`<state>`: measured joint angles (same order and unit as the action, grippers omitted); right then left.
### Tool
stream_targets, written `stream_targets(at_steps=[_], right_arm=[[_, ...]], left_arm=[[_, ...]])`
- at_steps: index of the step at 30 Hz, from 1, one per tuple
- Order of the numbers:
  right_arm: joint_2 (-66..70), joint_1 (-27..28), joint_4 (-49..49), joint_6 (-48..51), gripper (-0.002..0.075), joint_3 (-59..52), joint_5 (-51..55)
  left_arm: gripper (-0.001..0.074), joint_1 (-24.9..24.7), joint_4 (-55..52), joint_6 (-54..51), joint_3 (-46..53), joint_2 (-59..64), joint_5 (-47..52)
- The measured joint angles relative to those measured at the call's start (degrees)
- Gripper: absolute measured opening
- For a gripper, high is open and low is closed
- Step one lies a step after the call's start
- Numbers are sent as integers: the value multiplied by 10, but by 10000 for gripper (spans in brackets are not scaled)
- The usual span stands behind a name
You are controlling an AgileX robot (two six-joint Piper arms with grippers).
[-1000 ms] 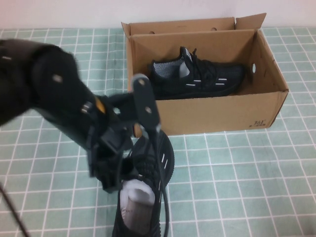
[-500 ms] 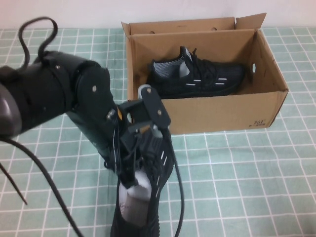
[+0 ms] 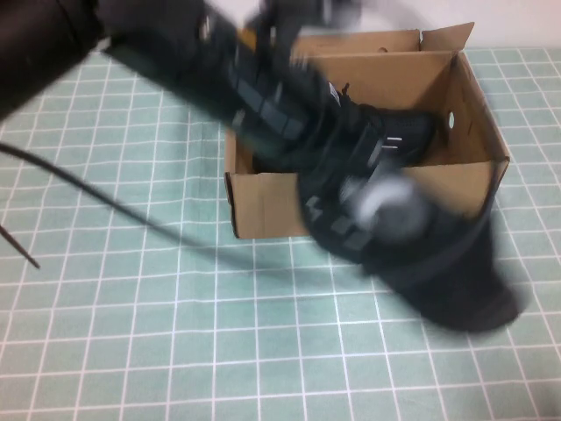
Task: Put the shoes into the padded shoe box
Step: Place the shoe in the shoe box
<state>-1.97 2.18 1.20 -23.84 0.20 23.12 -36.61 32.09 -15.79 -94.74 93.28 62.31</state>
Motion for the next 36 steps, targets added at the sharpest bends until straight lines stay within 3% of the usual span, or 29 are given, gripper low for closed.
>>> stream_targets(at_steps=[8, 16, 24, 36], right_arm=[[0, 0, 0, 0, -8, 0, 0], [0, 0, 0, 0, -8, 0, 0], [0, 0, 0, 0, -8, 0, 0], [0, 0, 0, 0, -8, 0, 0]], left_arm=[[2, 0, 88, 105, -30, 5, -207], [2, 0, 236, 115, -30, 63, -348], [2, 0, 291, 115, -30, 142, -417], [2, 0, 311, 115, -30, 212, -441]])
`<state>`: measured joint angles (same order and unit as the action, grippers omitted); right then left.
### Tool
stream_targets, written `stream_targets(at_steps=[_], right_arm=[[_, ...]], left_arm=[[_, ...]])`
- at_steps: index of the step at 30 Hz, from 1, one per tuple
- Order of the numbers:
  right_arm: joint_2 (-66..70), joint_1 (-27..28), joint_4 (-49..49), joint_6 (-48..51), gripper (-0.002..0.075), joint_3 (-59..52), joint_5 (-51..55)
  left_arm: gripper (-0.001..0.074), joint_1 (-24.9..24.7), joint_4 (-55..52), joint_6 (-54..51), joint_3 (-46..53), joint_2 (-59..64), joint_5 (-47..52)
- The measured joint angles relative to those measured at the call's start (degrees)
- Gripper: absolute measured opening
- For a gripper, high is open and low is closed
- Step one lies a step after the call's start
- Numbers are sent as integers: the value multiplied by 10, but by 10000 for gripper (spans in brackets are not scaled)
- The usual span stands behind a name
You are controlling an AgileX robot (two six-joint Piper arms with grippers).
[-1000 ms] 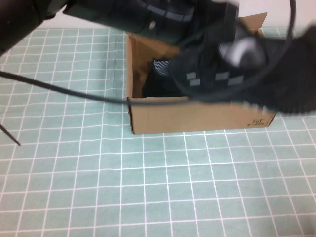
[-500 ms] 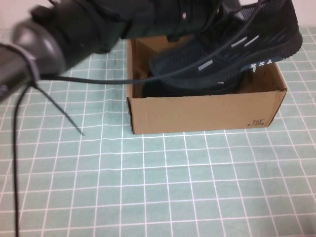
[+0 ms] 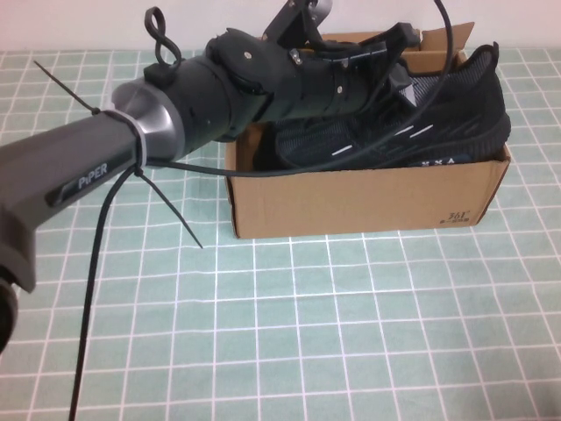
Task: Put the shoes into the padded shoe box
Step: Place the shoe in the shoe box
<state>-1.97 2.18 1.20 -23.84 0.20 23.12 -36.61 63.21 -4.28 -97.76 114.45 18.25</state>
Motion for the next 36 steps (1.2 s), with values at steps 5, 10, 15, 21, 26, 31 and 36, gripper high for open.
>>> stream_targets(at_steps=[5, 10, 15, 21, 26, 31, 36], right_arm=[[0, 0, 0, 0, -8, 0, 0], [0, 0, 0, 0, -8, 0, 0], [0, 0, 0, 0, -8, 0, 0], [0, 0, 0, 0, -8, 0, 0], [0, 0, 0, 0, -8, 0, 0], [0, 0, 0, 0, -8, 0, 0], [0, 0, 0, 0, -8, 0, 0]], left_arm=[[2, 0, 3, -2, 0, 0, -6], [1, 11, 3, -13, 0, 0, 14], [1, 28, 3, -22, 0, 0, 42], [1, 29, -2, -31, 0, 0, 52], [1, 35, -21, -31, 0, 0, 60], [1, 35, -30, -31, 0, 0, 62], [1, 35, -32, -31, 0, 0, 62]])
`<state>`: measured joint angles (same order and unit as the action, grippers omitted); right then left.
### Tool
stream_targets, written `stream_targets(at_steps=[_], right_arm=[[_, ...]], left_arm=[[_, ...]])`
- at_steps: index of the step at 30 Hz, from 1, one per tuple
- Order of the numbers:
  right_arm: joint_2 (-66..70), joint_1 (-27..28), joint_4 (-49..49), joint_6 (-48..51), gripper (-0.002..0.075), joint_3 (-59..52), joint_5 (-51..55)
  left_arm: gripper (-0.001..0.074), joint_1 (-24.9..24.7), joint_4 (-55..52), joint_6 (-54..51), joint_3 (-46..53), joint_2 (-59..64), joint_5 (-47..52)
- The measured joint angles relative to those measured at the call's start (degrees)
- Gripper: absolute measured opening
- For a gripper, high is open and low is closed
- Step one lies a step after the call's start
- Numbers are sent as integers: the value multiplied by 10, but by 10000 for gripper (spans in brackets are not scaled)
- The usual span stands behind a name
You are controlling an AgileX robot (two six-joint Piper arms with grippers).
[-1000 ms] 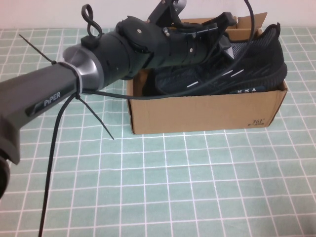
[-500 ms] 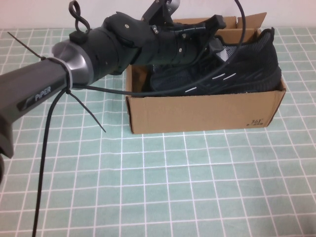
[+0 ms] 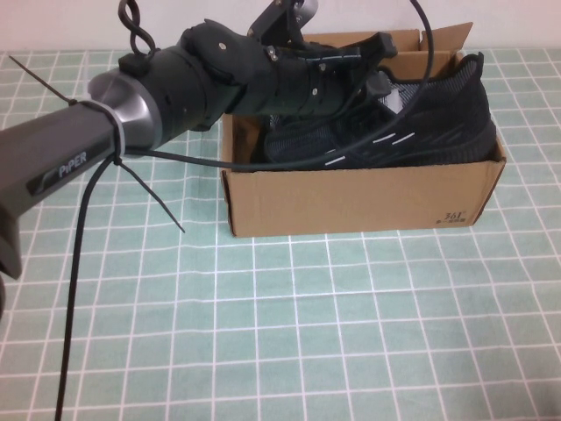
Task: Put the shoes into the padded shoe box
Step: Place the shoe in the shoe box
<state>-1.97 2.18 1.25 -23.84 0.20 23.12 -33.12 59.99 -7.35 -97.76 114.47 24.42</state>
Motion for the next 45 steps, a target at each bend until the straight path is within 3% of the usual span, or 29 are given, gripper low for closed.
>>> stream_targets(at_steps=[12, 39, 42, 45], right_arm=[[0, 0, 0, 0, -8, 0, 0], [0, 0, 0, 0, -8, 0, 0], [0, 0, 0, 0, -8, 0, 0], [0, 0, 0, 0, -8, 0, 0]], left_arm=[[1, 3, -70, -3, 0, 2, 6], [1, 4, -90, 3, 24, 51, 13], [41, 4, -90, -6, 24, 49, 15], [163, 4, -90, -27, 25, 40, 23]])
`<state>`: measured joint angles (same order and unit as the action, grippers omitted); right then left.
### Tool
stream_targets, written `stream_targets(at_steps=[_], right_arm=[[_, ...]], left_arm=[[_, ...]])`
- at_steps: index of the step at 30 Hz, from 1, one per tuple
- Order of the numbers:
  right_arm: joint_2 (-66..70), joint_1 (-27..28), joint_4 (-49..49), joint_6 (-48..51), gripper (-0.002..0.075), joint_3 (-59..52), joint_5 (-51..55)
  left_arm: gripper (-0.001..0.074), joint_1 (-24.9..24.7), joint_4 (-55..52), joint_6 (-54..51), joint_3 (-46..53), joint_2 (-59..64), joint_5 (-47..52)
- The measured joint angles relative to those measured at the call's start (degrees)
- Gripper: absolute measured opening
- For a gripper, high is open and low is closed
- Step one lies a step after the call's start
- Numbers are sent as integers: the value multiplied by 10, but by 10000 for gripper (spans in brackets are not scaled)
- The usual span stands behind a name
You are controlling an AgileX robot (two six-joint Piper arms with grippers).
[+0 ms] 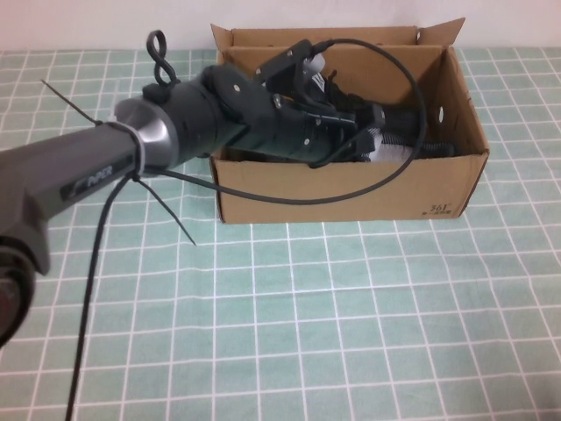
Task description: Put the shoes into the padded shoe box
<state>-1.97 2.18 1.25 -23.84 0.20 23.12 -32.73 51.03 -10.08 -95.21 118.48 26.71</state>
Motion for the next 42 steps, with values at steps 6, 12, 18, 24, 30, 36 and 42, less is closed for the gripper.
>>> stream_targets(at_steps=[6, 12, 18, 24, 30, 36, 42], right_arm=[[0, 0, 0, 0, -8, 0, 0], [0, 0, 0, 0, -8, 0, 0], [0, 0, 0, 0, -8, 0, 0], [0, 0, 0, 0, -8, 0, 0], [0, 0, 0, 0, -8, 0, 0], [0, 0, 0, 0, -8, 0, 0], [0, 0, 0, 0, -8, 0, 0]], left_arm=[[388, 4, -1, -64, 5, -62, 20], [376, 4, -42, -132, 5, -188, 51], [107, 4, -154, -141, 5, -311, 130], [7, 4, -216, -142, 12, -412, 221], [-1, 4, -222, -142, 109, -510, 228], [-1, 4, -189, -145, 272, -630, 187], [-2, 4, -165, -148, 401, -752, 147]])
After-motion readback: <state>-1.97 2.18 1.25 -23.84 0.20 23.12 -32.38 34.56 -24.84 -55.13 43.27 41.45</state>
